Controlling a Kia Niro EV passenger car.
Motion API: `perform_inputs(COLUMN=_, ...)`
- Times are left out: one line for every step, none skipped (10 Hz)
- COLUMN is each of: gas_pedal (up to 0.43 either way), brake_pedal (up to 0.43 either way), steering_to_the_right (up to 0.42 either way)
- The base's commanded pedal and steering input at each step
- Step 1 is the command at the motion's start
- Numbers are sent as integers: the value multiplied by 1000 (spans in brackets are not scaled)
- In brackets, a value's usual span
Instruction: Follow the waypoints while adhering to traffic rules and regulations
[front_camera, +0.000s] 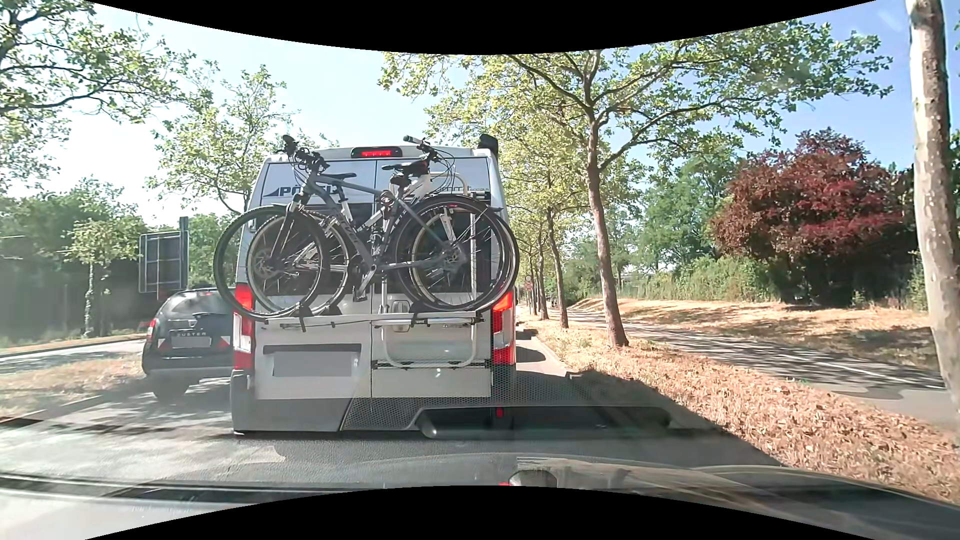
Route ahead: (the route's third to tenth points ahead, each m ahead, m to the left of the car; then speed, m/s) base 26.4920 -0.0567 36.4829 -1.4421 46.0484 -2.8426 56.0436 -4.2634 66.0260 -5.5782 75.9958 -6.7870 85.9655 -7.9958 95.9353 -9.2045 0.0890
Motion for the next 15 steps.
perform_inputs(gas_pedal=0, brake_pedal=152, steering_to_the_right=0)
perform_inputs(gas_pedal=0, brake_pedal=159, steering_to_the_right=0)
perform_inputs(gas_pedal=0, brake_pedal=159, steering_to_the_right=0)
perform_inputs(gas_pedal=0, brake_pedal=152, steering_to_the_right=0)
perform_inputs(gas_pedal=0, brake_pedal=152, steering_to_the_right=-1)
perform_inputs(gas_pedal=0, brake_pedal=159, steering_to_the_right=0)
perform_inputs(gas_pedal=0, brake_pedal=159, steering_to_the_right=0)
perform_inputs(gas_pedal=0, brake_pedal=152, steering_to_the_right=-1)
perform_inputs(gas_pedal=0, brake_pedal=152, steering_to_the_right=0)
perform_inputs(gas_pedal=0, brake_pedal=152, steering_to_the_right=0)
perform_inputs(gas_pedal=0, brake_pedal=159, steering_to_the_right=0)
perform_inputs(gas_pedal=0, brake_pedal=152, steering_to_the_right=0)
perform_inputs(gas_pedal=0, brake_pedal=152, steering_to_the_right=0)
perform_inputs(gas_pedal=0, brake_pedal=159, steering_to_the_right=-1)
perform_inputs(gas_pedal=0, brake_pedal=159, steering_to_the_right=-1)
